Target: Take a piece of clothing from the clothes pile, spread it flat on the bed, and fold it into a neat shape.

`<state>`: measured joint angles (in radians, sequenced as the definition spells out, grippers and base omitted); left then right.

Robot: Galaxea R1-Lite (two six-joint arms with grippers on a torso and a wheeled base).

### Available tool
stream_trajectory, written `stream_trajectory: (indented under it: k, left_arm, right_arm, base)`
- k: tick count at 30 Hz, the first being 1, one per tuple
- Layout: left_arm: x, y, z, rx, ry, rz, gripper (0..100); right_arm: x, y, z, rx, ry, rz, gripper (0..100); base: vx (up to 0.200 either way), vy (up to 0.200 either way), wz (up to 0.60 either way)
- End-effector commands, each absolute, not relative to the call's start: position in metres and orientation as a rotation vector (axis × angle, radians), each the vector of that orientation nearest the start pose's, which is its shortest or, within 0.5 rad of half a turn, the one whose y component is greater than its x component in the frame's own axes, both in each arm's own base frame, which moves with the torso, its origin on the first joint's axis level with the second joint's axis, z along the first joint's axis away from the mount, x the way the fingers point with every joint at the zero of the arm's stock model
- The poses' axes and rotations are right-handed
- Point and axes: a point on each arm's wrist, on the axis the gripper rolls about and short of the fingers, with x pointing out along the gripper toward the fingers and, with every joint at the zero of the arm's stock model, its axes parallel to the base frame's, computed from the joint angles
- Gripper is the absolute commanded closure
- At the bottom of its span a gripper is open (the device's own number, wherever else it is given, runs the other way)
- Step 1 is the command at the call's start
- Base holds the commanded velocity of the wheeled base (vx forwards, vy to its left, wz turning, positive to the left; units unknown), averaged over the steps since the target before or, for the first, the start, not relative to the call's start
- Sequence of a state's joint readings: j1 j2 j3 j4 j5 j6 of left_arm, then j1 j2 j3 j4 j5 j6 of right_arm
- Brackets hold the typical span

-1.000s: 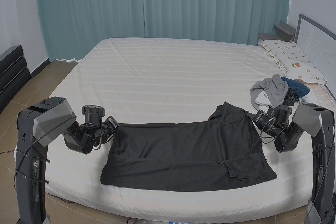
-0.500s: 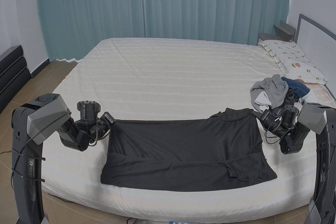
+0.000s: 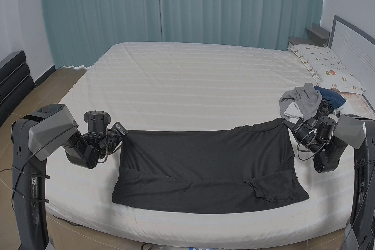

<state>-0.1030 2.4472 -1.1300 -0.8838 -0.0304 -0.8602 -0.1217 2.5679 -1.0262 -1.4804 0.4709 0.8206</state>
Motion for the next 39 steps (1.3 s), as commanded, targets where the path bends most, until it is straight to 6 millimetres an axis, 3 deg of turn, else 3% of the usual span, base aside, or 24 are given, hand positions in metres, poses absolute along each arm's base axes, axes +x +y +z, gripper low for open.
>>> stream_trajectory:
  k: [1,4,8,10,12,17,24,30,39]
  left_arm:
    - [0.437,-0.046,0.0,-0.831,0.452,0.06,100]
    - [0.437,-0.046,-0.002,-0.831,0.456,0.06,100]
    - [0.437,-0.046,0.002,-0.831,0.447,0.056,100]
    - [0.438,-0.041,0.005,-0.835,0.436,0.061,100]
    - [0.437,-0.041,0.005,-0.834,0.437,0.063,100]
    - [0.435,-0.042,0.002,-0.833,0.449,0.064,100]
    - [0.434,-0.042,0.003,-0.832,0.451,0.059,100]
    - [0.428,-0.041,0.017,-0.836,0.438,0.046,100]
    - [0.424,-0.041,0.013,-0.819,0.461,0.054,100]
  right_arm:
    - [0.427,-0.043,-0.005,0.833,0.179,0.313,100]
    - [0.428,-0.044,-0.02,0.841,0.204,0.302,100]
    - [0.426,-0.043,-0.012,0.839,0.202,0.308,100]
    - [0.429,-0.044,-0.022,0.84,0.209,0.307,100]
    - [0.428,-0.047,-0.011,0.835,0.186,0.31,100]
    - [0.427,-0.049,-0.02,0.845,0.209,0.298,100]
    - [0.419,-0.046,-0.015,0.843,0.231,0.297,100]
    - [0.417,-0.045,-0.006,0.848,0.247,0.292,100]
    - [0.409,-0.05,-0.001,0.791,0.335,0.245,100]
  base:
    - [0.0,0.0,0.0]
    - [0.0,0.0,0.0]
    - [0.0,0.0,0.0]
    - [0.0,0.0,0.0]
    - [0.0,0.0,0.0]
    - [0.0,0.0,0.0]
    - [0.0,0.0,0.0]
    - [0.0,0.0,0.0]
    - [0.0,0.0,0.0]
